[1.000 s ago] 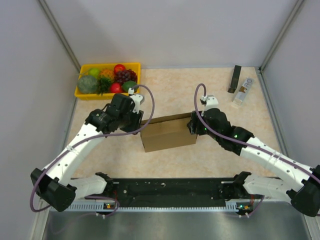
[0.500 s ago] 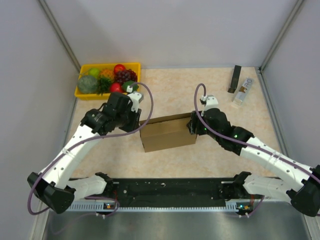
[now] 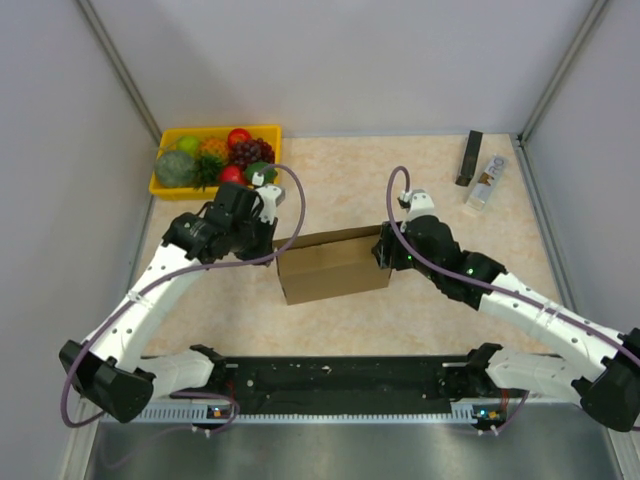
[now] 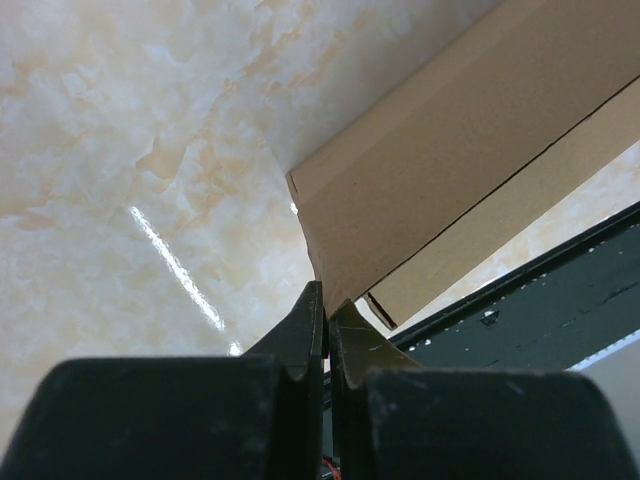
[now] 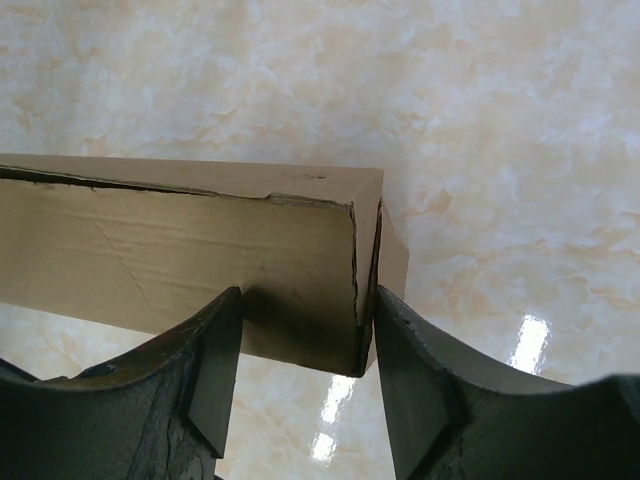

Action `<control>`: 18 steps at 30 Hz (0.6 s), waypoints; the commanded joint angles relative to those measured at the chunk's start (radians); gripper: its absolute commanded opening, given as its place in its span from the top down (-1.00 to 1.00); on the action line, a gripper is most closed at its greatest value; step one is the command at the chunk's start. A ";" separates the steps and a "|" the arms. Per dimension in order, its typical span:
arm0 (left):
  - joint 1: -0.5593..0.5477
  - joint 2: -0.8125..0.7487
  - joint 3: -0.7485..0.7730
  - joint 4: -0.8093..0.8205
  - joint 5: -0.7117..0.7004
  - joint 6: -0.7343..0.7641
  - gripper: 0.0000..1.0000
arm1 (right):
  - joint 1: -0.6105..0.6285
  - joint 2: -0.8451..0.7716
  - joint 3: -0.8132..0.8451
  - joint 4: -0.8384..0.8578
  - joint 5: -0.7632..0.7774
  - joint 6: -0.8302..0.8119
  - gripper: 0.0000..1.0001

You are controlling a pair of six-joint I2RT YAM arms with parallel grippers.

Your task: Fold the paper box

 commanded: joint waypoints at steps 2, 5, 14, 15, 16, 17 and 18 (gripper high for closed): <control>0.039 -0.007 0.063 0.065 0.126 -0.064 1.00 | 0.009 0.029 0.016 -0.054 -0.017 -0.037 -0.02; 0.045 -0.001 0.061 0.080 0.139 -0.099 1.00 | 0.034 0.036 0.015 -0.052 0.012 -0.046 -0.02; 0.054 0.022 0.049 0.144 0.199 -0.223 1.00 | 0.049 0.049 0.012 -0.051 0.031 -0.042 -0.02; 0.056 0.025 0.049 0.149 0.215 -0.239 1.00 | 0.049 0.050 0.012 -0.051 0.032 -0.043 -0.02; 0.056 0.029 0.047 0.155 0.242 -0.245 1.00 | 0.051 0.050 0.012 -0.051 0.032 -0.045 -0.02; 0.056 0.034 0.050 0.158 0.248 -0.251 1.00 | 0.049 0.050 0.013 -0.051 0.034 -0.045 -0.02; 0.056 0.039 0.050 0.160 0.248 -0.257 1.00 | 0.051 0.050 0.013 -0.051 0.034 -0.046 -0.02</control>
